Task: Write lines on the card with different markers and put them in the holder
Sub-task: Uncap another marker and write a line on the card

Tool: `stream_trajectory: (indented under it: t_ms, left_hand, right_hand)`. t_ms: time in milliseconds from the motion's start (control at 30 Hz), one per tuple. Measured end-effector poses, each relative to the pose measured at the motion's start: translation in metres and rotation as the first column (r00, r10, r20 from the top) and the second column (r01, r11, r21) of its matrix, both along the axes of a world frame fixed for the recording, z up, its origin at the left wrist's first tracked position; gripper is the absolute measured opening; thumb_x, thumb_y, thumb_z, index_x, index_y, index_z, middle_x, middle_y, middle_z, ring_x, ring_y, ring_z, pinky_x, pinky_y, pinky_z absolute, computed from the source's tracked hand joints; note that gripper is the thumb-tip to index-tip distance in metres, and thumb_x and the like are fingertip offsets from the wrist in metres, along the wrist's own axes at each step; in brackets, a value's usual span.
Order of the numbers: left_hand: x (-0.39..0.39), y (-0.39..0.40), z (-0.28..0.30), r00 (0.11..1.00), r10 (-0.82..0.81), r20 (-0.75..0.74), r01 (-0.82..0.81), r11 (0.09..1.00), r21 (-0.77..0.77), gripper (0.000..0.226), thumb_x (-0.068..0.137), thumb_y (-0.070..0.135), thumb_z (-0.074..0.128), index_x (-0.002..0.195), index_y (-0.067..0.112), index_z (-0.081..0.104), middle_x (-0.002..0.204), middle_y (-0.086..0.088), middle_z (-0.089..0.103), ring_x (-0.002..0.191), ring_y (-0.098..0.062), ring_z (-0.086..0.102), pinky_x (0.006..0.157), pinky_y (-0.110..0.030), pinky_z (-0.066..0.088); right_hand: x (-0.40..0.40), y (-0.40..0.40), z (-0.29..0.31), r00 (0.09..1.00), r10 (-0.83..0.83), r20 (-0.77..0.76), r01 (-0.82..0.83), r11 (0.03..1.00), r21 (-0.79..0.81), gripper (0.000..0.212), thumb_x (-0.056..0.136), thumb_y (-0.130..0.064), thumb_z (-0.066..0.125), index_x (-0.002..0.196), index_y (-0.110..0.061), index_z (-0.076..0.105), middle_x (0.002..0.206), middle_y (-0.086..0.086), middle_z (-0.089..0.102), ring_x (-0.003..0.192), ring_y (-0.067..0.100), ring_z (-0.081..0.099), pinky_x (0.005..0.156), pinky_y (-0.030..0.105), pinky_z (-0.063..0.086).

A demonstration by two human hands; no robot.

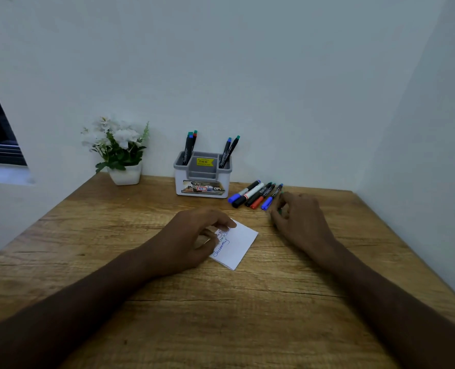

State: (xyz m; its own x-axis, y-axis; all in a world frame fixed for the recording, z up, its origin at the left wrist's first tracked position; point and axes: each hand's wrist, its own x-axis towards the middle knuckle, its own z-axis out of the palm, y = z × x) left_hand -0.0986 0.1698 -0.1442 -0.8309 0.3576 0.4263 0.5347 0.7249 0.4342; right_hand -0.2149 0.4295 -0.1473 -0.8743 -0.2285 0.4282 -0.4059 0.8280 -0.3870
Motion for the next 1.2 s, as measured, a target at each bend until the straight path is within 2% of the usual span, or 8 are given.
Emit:
stream_trajectory:
  t_ms: [167, 300, 467, 567, 700, 867, 1000, 1200]
  left_hand:
    - [0.000, 0.004, 0.001, 0.998, -0.010, 0.058, 0.007, 0.999, 0.052, 0.040, 0.089, 0.026, 0.080, 0.126, 0.029, 0.066, 0.121, 0.020, 0.064, 0.111, 0.005, 0.061, 0.083, -0.004, 0.047]
    - [-0.001, 0.003, 0.001, 0.996, -0.014, 0.094, 0.004, 0.995, 0.104, 0.048, 0.086, 0.031, 0.083, 0.130, 0.027, 0.064, 0.125, 0.019, 0.061, 0.110, 0.002, 0.064, 0.082, -0.011, 0.055]
    - [-0.001, 0.004, -0.001, 0.993, -0.010, 0.114, -0.006, 0.990, 0.141, 0.047, 0.089, 0.029, 0.079, 0.133, 0.026, 0.061, 0.128, 0.019, 0.058, 0.110, 0.000, 0.064, 0.083, -0.018, 0.059]
    - [0.001, 0.005, 0.001, 0.994, 0.012, 0.104, -0.030, 0.984, 0.177, 0.037, 0.096, 0.036, 0.068, 0.131, 0.026, 0.062, 0.125, 0.018, 0.059, 0.108, 0.002, 0.065, 0.078, -0.016, 0.059]
    - [0.003, 0.008, 0.006, 0.999, 0.047, -0.018, -0.046, 0.997, 0.055, 0.029, 0.099, 0.040, 0.062, 0.125, 0.029, 0.063, 0.108, 0.025, 0.061, 0.097, 0.009, 0.061, 0.074, -0.005, 0.045]
    - [-0.003, 0.000, 0.002, 0.988, 0.146, -0.046, -0.148, 0.988, -0.038, 0.032, 0.099, 0.018, 0.066, 0.129, 0.026, 0.061, 0.110, 0.023, 0.057, 0.094, 0.009, 0.054, 0.077, -0.004, 0.038]
    - [-0.001, 0.007, 0.005, 0.988, 0.140, -0.066, -0.143, 0.989, -0.048, 0.024, 0.104, 0.029, 0.056, 0.128, 0.025, 0.058, 0.105, 0.019, 0.055, 0.090, 0.004, 0.053, 0.073, -0.011, 0.038]
    - [-0.005, 0.009, 0.005, 0.956, 0.288, 0.052, -0.267, 0.930, -0.253, 0.036, 0.103, 0.014, 0.055, 0.137, 0.023, 0.045, 0.129, 0.003, 0.057, 0.107, -0.010, 0.054, 0.087, -0.030, 0.048]
  right_hand:
    - [0.014, -0.001, 0.011, 0.997, -0.015, 0.080, 0.010, 0.998, 0.059, 0.018, 0.083, -0.021, 0.070, 0.078, -0.018, 0.052, 0.079, 0.001, 0.060, 0.078, 0.021, 0.058, 0.058, 0.031, 0.039]
    - [0.021, -0.005, 0.027, 0.979, -0.038, 0.202, 0.033, 0.999, 0.027, 0.018, 0.087, -0.022, 0.074, 0.092, -0.009, 0.064, 0.095, 0.009, 0.067, 0.086, 0.022, 0.059, 0.068, 0.035, 0.046]
    - [0.036, -0.019, 0.041, 0.854, 0.236, 0.464, -0.016, 0.903, -0.430, 0.020, 0.101, -0.027, 0.067, 0.102, -0.008, 0.075, 0.084, 0.002, 0.065, 0.073, 0.012, 0.059, 0.071, 0.032, 0.051]
    - [0.053, -0.035, 0.032, 0.751, 0.492, 0.440, -0.074, 0.725, -0.685, 0.017, 0.101, -0.018, 0.068, 0.105, -0.005, 0.078, 0.083, 0.013, 0.072, 0.070, 0.015, 0.064, 0.067, 0.029, 0.055]
    - [0.068, -0.050, 0.012, 0.667, 0.643, 0.377, -0.105, 0.582, -0.807, 0.021, 0.098, -0.019, 0.073, 0.115, -0.011, 0.080, 0.109, 0.011, 0.082, 0.099, 0.021, 0.075, 0.095, 0.041, 0.059]
    - [0.074, -0.055, 0.010, 0.646, 0.668, 0.369, -0.140, 0.579, -0.803, 0.024, 0.101, -0.026, 0.067, 0.120, -0.022, 0.080, 0.119, -0.002, 0.081, 0.115, 0.012, 0.071, 0.107, 0.035, 0.051]
    - [0.078, -0.057, 0.008, 0.697, 0.638, 0.328, -0.150, 0.576, -0.803, 0.020, 0.103, -0.023, 0.065, 0.114, -0.024, 0.081, 0.112, -0.003, 0.083, 0.109, 0.009, 0.074, 0.100, 0.030, 0.055]
    - [0.076, -0.062, 0.007, 0.724, 0.601, 0.339, -0.059, 0.543, -0.838, 0.033, 0.089, -0.046, 0.071, 0.113, -0.024, 0.075, 0.109, 0.006, 0.081, 0.112, 0.021, 0.074, 0.108, 0.043, 0.054]
